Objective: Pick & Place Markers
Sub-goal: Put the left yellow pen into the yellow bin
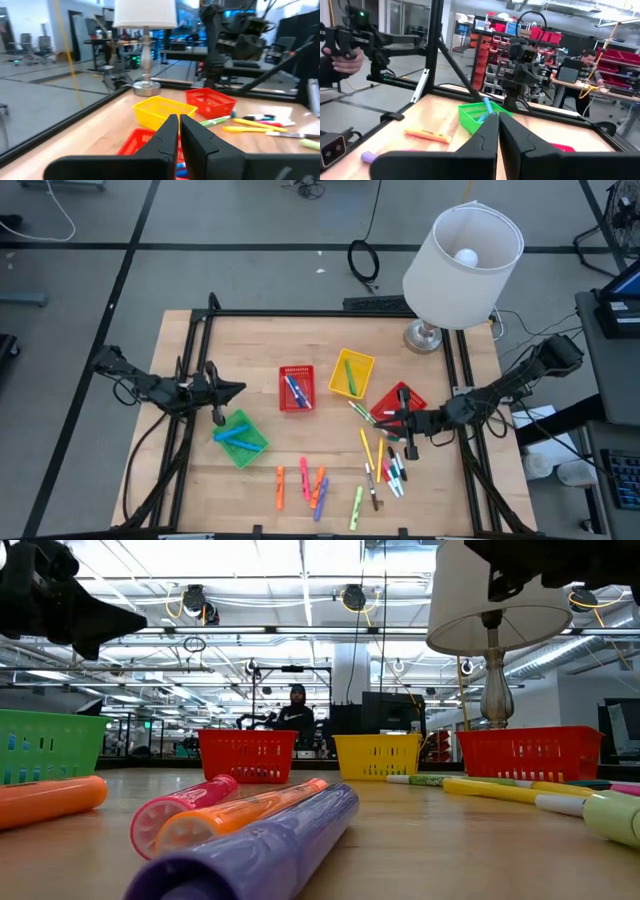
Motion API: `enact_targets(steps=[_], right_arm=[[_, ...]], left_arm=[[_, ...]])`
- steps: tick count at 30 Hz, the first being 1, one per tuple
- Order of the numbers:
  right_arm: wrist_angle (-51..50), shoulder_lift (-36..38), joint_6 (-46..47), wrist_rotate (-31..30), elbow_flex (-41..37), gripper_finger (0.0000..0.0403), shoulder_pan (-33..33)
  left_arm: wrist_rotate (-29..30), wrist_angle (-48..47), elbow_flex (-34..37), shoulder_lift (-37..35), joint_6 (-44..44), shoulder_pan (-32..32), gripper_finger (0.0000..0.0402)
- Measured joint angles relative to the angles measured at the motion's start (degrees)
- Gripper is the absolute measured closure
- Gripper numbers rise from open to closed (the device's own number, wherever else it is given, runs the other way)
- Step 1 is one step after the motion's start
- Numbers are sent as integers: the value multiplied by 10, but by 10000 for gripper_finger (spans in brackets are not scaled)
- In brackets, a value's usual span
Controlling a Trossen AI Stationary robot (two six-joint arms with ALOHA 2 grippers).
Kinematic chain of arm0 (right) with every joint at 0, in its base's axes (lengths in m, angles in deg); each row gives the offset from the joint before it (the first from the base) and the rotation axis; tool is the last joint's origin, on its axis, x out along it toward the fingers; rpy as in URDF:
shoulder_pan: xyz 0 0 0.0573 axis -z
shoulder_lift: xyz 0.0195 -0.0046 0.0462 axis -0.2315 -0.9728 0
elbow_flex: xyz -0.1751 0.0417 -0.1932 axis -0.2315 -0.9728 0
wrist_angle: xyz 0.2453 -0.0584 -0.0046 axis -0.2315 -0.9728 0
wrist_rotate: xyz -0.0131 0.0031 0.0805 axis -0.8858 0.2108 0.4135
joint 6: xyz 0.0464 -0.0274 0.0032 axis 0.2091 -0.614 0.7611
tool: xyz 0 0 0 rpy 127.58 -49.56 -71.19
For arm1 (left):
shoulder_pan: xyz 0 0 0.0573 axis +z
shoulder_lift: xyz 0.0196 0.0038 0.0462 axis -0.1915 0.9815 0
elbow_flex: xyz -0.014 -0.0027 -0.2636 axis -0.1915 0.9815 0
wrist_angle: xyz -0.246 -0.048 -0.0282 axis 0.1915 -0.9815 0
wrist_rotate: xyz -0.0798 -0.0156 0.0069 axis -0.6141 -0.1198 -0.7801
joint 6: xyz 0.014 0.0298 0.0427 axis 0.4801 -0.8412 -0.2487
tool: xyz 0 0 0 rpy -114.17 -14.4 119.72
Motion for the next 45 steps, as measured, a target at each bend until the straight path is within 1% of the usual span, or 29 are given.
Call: enact_targets(steps=[5, 9, 15, 17, 23, 26, 28, 32, 37, 41, 45], right_arm=[[0, 4, 0, -2, -16, 402, 10], [27, 34, 8, -53, -47, 402, 13], [44, 88, 16, -72, -86, 402, 13], [43, 91, 16, -90, -88, 402, 13], [15, 91, 19, -91, -96, 403, 21], [-9, 89, 29, -86, -96, 403, 26], [-16, 86, 30, -74, -96, 403, 26], [2, 82, 30, -42, -96, 403, 26], [28, 73, 31, 5, -92, 403, 25], [10, 55, 31, 3, -66, 403, 20], [-41, 30, 31, 4, -29, 403, 16]], left_arm=[[16, -12, 0, 0, 1, 0, 376], [16, -13, 0, 0, 2, 0, 376], [15, -27, 0, 0, 5, 0, 376], [26, -27, 0, 0, 5, 0, 376], [27, -27, 0, 0, 5, 0, 376], [30, -26, 0, 0, 11, 0, 376], [46, -26, 0, 0, 16, 0, 376], [85, -26, 0, 0, 21, 0, 376], [87, -26, 0, 0, 33, 0, 376], [86, -26, 0, 0, 35, 0, 376], [91, -26, 0, 0, 32, 0, 376]])
